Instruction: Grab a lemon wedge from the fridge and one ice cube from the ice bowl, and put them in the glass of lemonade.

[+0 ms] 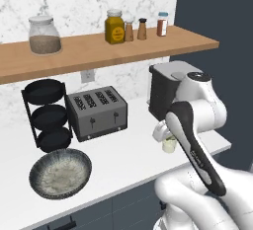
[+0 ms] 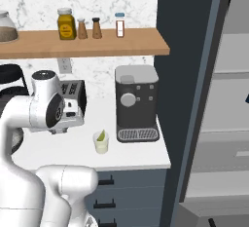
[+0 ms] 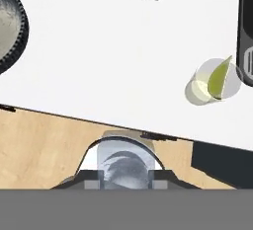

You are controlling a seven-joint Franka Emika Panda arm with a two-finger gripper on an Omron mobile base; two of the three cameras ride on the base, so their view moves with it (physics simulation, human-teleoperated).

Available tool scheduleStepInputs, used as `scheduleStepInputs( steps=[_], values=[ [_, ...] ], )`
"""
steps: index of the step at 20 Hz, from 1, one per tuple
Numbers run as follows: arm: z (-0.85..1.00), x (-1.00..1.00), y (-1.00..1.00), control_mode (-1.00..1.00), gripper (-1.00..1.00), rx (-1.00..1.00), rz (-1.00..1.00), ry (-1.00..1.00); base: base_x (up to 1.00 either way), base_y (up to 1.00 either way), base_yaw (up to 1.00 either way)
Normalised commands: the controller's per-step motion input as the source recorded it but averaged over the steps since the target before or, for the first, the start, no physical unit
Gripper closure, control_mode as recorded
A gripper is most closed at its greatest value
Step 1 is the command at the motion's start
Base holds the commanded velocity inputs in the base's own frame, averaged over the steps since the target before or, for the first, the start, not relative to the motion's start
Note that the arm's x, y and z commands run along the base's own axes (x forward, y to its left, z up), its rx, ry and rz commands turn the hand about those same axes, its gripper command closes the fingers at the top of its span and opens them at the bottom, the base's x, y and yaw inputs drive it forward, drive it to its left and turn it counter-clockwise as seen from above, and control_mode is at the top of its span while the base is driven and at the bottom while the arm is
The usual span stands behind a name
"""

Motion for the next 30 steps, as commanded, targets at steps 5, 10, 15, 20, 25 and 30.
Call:
scheduleStepInputs(
  steps=[5,10,15,20,25,30],
  values=[
    [0.06,0.35,-0.72,-1.00,1.00,0.00,-0.13,0.00,0.00,0.00,0.00],
    [-0.25,0.55,-0.20,-1.00,1.00,0.00,-0.10,0.05,0.00,0.00,0.00],
    [-0.28,0.74,0.00,-1.00,1.00,0.00,-0.05,0.09,0.00,0.00,0.00],
    [-0.25,0.58,-0.15,-1.00,1.00,0.00,-0.01,0.05,0.00,0.00,0.00],
    [-0.32,0.29,-0.30,-1.00,1.00,0.00,-0.01,0.09,0.00,0.00,0.00],
    [-0.20,0.37,-0.01,-1.00,1.00,0.00,0.00,0.04,0.00,0.00,0.00]
  ],
)
